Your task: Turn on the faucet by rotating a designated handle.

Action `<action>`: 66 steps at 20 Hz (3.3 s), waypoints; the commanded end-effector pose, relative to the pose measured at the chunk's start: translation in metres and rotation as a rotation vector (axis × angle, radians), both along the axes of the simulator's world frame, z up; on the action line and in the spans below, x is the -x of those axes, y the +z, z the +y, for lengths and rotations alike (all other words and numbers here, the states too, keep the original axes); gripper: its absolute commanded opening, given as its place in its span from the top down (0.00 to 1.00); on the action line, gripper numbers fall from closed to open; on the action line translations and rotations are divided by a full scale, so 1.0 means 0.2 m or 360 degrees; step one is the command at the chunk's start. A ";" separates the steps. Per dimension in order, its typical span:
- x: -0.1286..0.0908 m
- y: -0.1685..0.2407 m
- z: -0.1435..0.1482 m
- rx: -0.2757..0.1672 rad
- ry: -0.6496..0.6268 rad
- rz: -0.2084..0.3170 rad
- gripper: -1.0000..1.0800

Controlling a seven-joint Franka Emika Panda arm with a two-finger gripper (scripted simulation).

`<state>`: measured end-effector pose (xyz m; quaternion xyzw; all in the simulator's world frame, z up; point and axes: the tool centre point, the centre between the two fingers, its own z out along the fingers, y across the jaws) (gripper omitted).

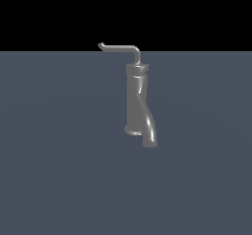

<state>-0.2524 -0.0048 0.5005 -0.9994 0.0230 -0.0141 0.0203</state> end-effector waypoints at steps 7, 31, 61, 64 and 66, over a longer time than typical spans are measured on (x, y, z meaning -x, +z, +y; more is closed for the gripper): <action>-0.01 0.00 -0.05 -0.0021 -0.0027 0.0027 1.00; -0.23 -0.06 -0.05 -0.0087 -0.0328 0.0064 1.00; -1.01 -0.50 0.12 -0.0106 -0.1475 0.0175 1.00; -1.08 -0.56 0.14 -0.0093 -0.1592 0.0176 1.00; -1.13 -0.61 0.16 -0.0083 -0.1670 0.0174 1.00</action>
